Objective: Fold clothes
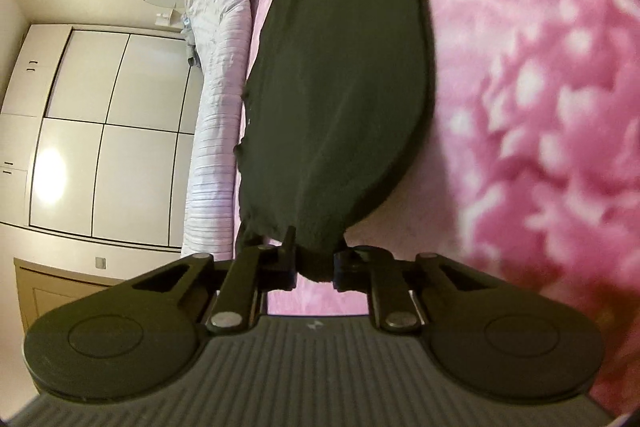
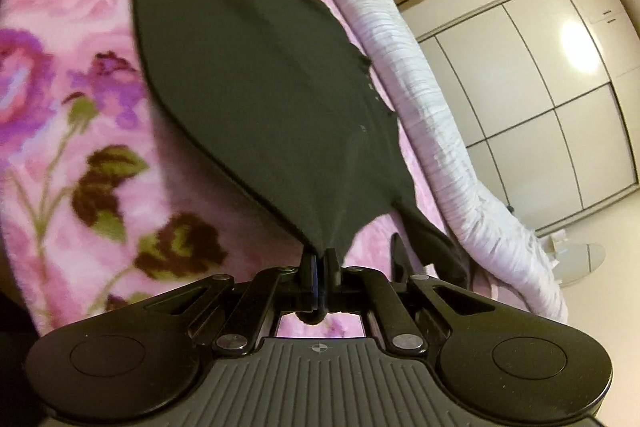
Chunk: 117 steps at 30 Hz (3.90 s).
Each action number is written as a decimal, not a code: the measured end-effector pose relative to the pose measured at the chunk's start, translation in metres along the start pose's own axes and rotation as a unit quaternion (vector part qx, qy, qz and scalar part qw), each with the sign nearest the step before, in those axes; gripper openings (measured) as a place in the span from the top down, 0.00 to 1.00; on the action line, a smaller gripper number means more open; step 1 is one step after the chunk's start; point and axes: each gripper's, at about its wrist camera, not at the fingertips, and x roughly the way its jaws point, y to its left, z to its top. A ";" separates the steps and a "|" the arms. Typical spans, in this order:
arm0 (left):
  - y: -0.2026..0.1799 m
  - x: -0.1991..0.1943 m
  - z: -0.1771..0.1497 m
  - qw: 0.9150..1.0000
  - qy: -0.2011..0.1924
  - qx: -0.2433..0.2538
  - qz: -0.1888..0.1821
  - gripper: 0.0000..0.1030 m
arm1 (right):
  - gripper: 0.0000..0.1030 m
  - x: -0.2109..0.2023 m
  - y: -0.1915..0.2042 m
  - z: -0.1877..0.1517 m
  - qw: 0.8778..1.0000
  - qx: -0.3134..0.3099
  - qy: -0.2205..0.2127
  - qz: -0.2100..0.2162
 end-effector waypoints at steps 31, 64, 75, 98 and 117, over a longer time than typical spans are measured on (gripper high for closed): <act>-0.056 -0.106 0.006 0.996 0.054 -0.042 -0.050 0.91 | 1.00 -0.078 0.055 -0.048 0.997 0.017 0.044 0.056; 0.122 0.147 0.170 0.972 -0.075 -0.197 -0.106 0.65 | 0.41 0.256 -0.270 -0.161 0.780 0.617 0.086 0.066; 0.125 0.223 0.217 0.968 -0.099 -0.198 -0.119 0.65 | 0.93 0.243 -0.311 -0.154 0.920 0.325 0.187 -0.117; 0.117 0.230 0.276 0.961 -0.150 -0.189 -0.133 0.58 | 0.60 0.210 -0.338 -0.274 0.824 0.554 0.113 -0.026; 0.150 0.325 0.317 0.927 -0.112 -0.302 -0.192 0.57 | 0.99 0.210 -0.361 -0.325 0.748 0.638 0.141 -0.119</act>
